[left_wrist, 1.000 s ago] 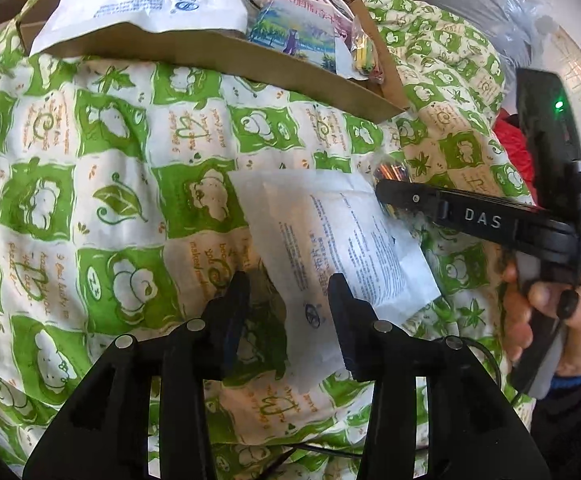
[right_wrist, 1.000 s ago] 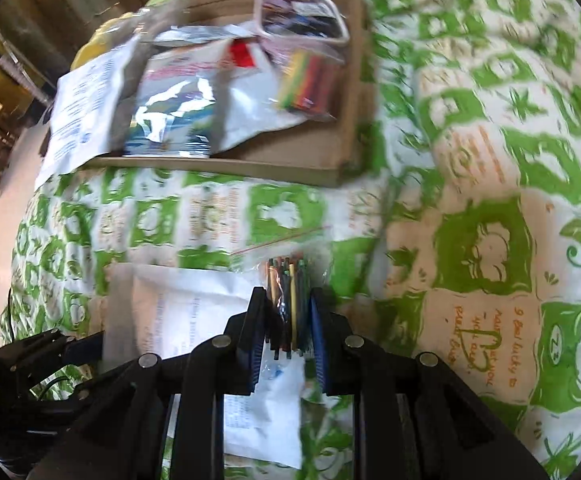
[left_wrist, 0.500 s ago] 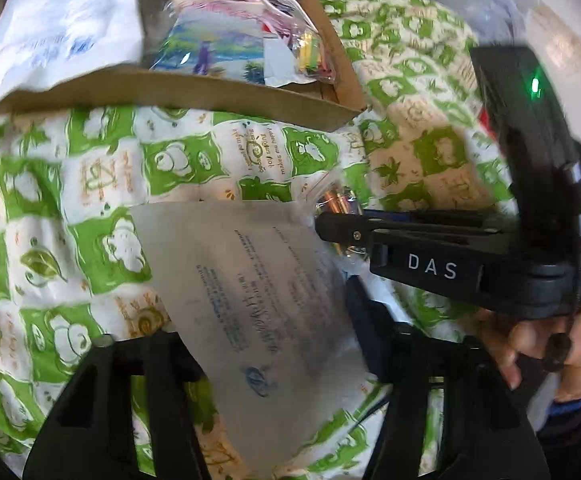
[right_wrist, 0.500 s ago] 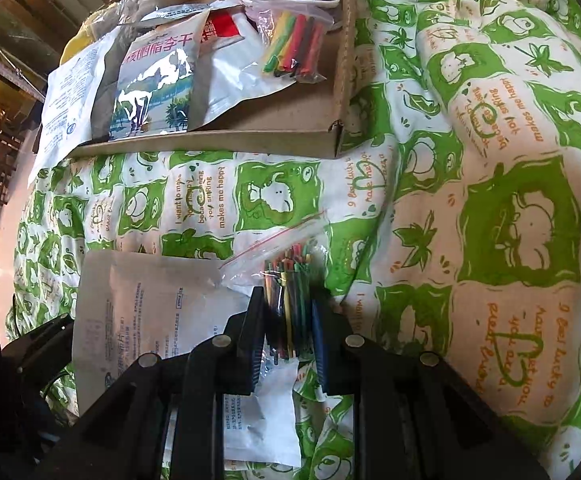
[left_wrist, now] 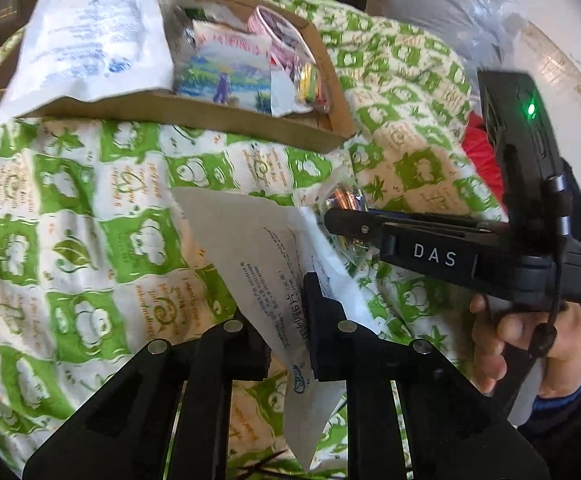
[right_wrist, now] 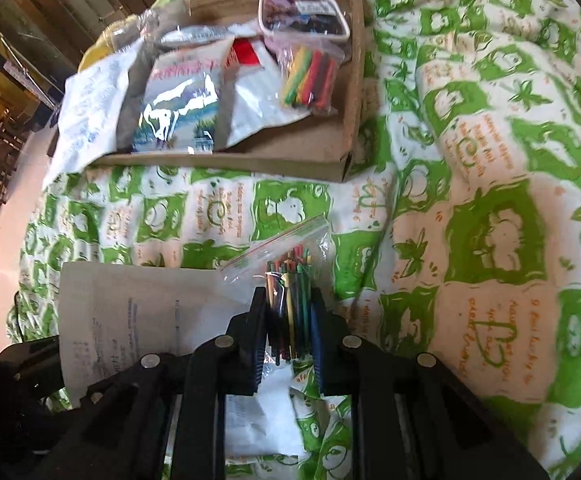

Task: Organize soft objects
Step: 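Lift the paper packet with left gripper while right lifts the bag of sticks, then carry the paper packet with left gripper while right carries the stick bag into the tray, open both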

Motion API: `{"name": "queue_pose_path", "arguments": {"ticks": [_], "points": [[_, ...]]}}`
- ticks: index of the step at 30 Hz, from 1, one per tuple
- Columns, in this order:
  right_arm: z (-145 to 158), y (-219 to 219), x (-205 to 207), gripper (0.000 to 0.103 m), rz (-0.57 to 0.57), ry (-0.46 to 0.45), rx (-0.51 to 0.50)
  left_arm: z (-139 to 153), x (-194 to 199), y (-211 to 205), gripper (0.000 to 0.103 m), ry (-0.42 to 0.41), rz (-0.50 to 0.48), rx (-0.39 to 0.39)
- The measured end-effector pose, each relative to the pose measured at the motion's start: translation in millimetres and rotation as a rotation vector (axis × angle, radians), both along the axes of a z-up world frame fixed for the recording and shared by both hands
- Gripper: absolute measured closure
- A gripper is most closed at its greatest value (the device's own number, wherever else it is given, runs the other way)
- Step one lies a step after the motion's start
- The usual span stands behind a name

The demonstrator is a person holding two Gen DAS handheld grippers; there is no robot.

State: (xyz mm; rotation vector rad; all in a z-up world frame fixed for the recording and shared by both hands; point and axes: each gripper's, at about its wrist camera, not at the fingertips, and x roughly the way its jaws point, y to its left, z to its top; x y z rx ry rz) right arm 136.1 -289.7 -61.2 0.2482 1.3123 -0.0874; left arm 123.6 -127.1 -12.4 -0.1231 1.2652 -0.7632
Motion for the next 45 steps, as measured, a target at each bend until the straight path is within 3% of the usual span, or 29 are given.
{"name": "queue_pose_path", "arguments": {"ticks": [6,22,32,45], "points": [[12.3,0.1,-3.2,0.085,-0.009,-0.022,0.005,15.8,1.8,4.9,0.091,-0.043,0.023,0.014],[45.7,4.8,-7.9,0.085,0.018,-0.054,-0.003,56.1,-11.5,0.6,0.093,-0.258,0.009,0.164],[58.7,-1.4,-8.9,0.085,0.021,-0.066,-0.013,62.8,-11.0,-2.8,0.093,-0.299,-0.003,0.199],[68.9,-1.7,-1.9,0.085,0.029,-0.078,-0.031,82.8,6.8,0.1,0.093,-0.324,0.017,0.172]]}}
